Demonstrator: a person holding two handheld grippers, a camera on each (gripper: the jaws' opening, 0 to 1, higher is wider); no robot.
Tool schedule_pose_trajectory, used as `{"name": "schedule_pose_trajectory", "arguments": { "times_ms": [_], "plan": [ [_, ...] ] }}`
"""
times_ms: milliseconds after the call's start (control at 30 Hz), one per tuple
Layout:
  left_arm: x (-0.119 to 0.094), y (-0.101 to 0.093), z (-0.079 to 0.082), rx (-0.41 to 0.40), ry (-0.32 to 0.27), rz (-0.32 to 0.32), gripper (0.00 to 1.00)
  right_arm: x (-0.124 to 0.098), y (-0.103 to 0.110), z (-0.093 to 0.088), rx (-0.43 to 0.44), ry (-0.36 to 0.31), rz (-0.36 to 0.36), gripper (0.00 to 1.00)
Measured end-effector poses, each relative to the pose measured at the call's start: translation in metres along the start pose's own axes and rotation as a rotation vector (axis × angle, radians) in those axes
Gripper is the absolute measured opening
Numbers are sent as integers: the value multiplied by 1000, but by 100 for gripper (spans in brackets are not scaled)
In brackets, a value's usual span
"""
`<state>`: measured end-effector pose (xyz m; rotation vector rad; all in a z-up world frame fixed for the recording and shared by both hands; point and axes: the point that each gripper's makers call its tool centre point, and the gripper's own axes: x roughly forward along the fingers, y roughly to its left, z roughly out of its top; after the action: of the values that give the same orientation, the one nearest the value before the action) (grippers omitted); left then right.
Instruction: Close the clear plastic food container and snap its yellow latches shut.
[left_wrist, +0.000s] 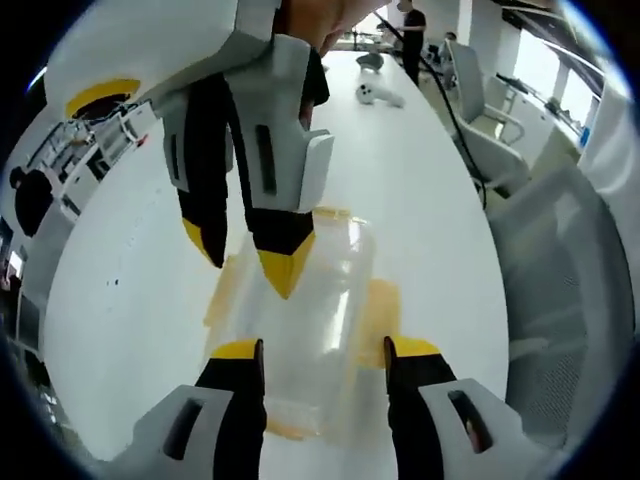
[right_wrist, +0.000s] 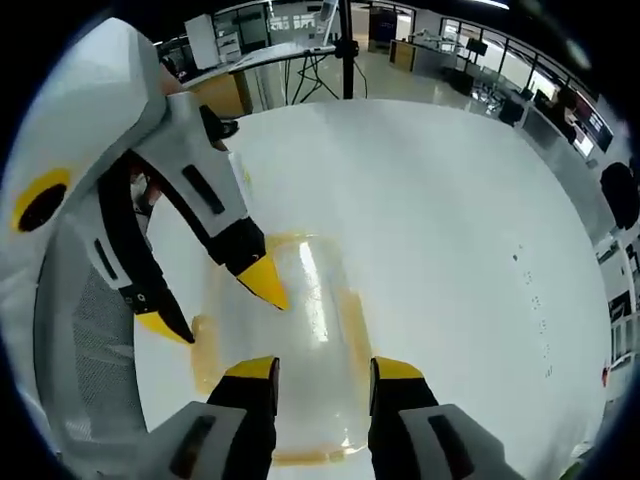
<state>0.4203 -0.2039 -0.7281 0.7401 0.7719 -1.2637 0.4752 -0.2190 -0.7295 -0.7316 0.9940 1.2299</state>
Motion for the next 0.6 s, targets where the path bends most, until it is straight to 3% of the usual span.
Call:
{"name": "schedule_pose_trajectory", "arguments": {
  "times_ms": [300, 367, 600],
  "plan": [
    [2, 1, 0, 5, -8, 41, 44, 6, 1, 5, 1, -10, 32, 35],
    [2, 3, -2, 52, 9, 58, 42, 6, 1, 5, -1, -9, 41, 35],
    [4, 2, -3, 76, 20, 84, 42, 9, 1, 7, -21, -4, 72, 35]
  ]
}}
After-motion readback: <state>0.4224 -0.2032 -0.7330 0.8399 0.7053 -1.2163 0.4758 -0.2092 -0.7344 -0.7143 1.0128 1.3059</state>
